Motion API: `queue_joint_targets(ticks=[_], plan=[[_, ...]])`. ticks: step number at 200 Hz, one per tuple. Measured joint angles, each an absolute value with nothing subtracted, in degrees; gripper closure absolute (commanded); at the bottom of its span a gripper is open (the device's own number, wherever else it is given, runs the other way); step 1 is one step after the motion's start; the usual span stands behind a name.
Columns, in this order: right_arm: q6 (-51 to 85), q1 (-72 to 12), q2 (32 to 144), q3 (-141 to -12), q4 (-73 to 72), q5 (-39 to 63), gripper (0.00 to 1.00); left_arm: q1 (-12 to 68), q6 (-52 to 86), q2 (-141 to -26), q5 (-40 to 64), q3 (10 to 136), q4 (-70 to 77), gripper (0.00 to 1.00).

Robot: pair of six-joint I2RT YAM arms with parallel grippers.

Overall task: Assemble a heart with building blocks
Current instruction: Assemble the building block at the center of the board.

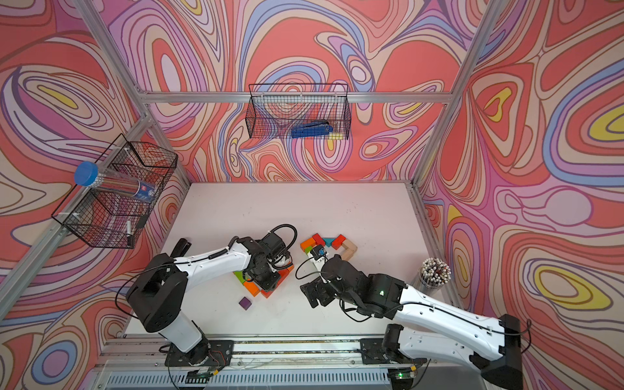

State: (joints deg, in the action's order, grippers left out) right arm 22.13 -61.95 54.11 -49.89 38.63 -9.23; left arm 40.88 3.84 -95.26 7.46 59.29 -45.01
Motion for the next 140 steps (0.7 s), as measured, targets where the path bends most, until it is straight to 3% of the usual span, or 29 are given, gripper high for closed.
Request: queue_joint_targets(ticks=[86,121,140], plan=[[22.1,-62.0,54.1,-49.9,38.6,-9.2,0.04,40.9,3.6,-95.4,7.5,59.3,-45.0,0.52],[22.1,-62.0,54.1,-49.9,38.6,-8.8,0.04,40.9,4.7,-93.8,7.4,59.3,-45.0,0.33],[22.1,-62.0,54.1,-49.9,38.6,-8.6,0.04,40.9,6.7,-90.0,6.7,59.3,-45.2,0.32]])
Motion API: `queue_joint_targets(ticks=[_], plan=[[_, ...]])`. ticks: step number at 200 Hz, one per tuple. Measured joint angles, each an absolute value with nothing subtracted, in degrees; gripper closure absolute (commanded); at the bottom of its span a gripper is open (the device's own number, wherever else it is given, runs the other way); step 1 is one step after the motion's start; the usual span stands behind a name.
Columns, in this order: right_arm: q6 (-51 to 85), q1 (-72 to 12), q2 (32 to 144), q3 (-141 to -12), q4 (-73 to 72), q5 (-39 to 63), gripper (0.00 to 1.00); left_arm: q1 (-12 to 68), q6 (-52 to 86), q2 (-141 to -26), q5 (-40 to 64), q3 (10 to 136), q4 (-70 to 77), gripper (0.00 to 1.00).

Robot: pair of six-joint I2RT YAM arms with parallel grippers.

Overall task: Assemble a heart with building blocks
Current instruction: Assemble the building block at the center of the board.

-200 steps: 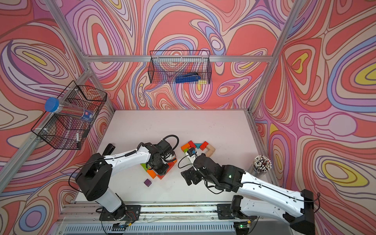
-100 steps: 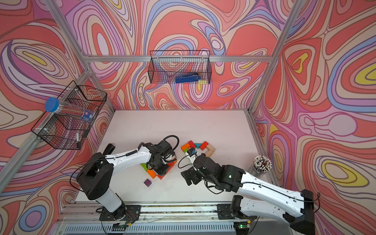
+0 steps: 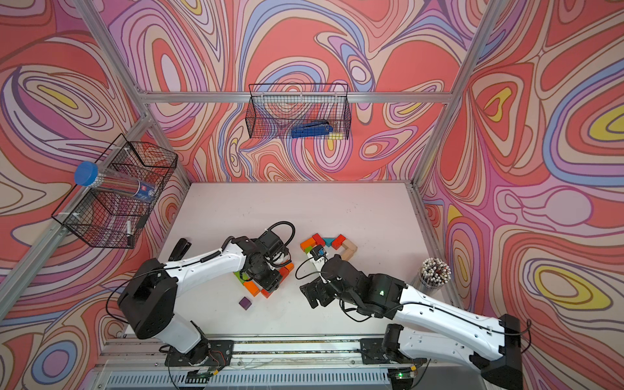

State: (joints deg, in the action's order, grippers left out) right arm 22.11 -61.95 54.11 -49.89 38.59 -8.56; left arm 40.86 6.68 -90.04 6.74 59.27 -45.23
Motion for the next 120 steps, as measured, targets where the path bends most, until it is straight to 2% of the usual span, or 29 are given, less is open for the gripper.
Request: queue_joint_targets(ticks=[56,120], plan=[[22.0,-62.0,57.5,-49.9,37.8,-7.8,0.03,40.9,22.8,-76.8,2.1,54.6,-46.6,0.17],[21.3,-62.0,59.4,-49.9,36.2,-6.0,0.04,40.9,41.0,-72.3,-2.0,45.4,-51.0,0.21]])
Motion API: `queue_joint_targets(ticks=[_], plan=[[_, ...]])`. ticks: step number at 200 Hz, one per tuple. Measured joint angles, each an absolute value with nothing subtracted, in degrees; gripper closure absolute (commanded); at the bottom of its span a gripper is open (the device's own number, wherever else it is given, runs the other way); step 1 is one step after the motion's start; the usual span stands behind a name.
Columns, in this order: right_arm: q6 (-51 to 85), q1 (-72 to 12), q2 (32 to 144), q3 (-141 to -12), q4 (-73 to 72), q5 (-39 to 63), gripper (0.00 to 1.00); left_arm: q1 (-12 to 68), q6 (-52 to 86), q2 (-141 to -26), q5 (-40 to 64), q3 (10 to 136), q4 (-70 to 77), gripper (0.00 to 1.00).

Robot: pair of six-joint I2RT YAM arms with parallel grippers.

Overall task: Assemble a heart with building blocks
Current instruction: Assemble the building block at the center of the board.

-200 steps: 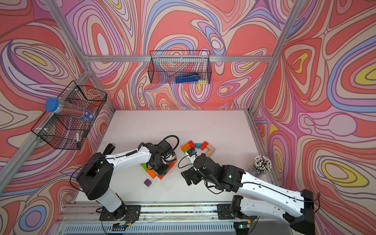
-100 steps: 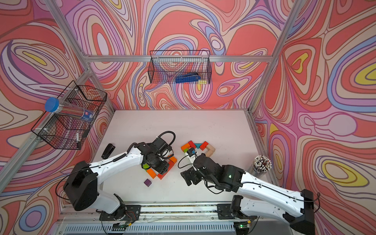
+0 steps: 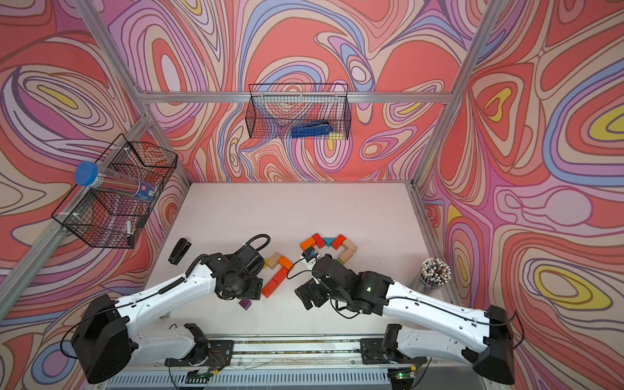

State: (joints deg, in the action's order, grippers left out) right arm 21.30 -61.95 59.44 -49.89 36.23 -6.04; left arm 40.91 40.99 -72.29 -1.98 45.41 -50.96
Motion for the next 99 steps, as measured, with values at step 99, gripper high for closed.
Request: queue_joint_targets(ticks=[99], plan=[[21.7,-62.0,59.4,-49.9,35.6,-5.9,0.04,40.9,48.2,-72.7,-2.6,38.8,-47.1,0.34]])
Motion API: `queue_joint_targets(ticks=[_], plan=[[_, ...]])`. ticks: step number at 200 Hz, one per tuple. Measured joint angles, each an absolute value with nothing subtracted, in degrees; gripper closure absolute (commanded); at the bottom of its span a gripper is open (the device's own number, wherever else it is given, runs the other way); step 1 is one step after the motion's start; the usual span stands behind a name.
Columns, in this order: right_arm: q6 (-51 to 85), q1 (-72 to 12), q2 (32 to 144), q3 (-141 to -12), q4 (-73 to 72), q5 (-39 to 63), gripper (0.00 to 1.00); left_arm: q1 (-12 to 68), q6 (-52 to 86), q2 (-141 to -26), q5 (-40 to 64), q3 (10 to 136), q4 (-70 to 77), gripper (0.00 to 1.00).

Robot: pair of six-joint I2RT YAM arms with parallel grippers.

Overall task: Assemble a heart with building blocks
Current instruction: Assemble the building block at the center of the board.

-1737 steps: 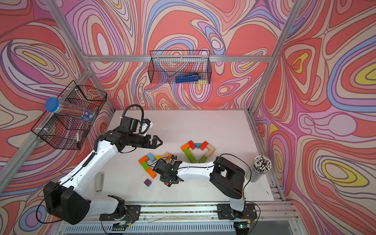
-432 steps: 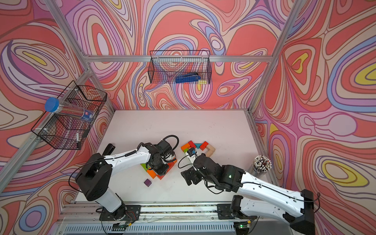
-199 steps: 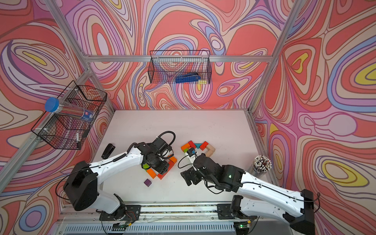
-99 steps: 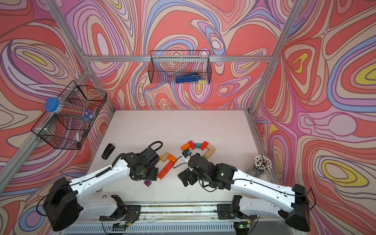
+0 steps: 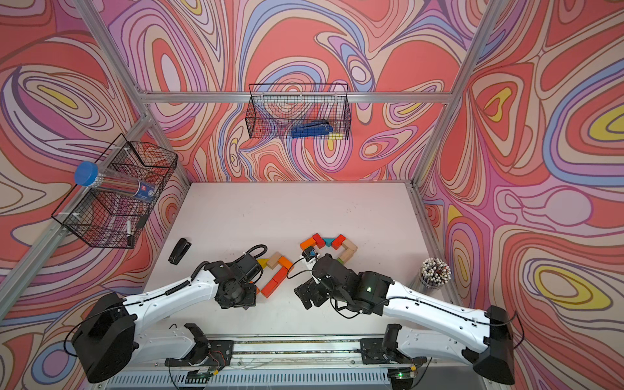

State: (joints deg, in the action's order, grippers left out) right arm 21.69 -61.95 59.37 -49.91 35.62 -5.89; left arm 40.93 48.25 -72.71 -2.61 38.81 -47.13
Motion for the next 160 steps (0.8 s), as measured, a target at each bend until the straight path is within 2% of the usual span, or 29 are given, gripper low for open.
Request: queue_joint_targets(ticks=[61,107,160], plan=[[21.7,-62.0,59.4,-49.9,35.6,-6.0,0.04,40.9,48.7,-74.6,-2.6,38.6,-44.5,0.42],[21.7,-62.0,59.4,-49.9,35.6,-6.2,0.04,40.9,49.8,-75.2,-2.6,38.6,-44.7,0.43],[21.7,-62.0,59.4,-49.9,35.6,-6.2,0.04,40.9,50.8,-75.2,-2.6,38.6,-44.8,0.55]])
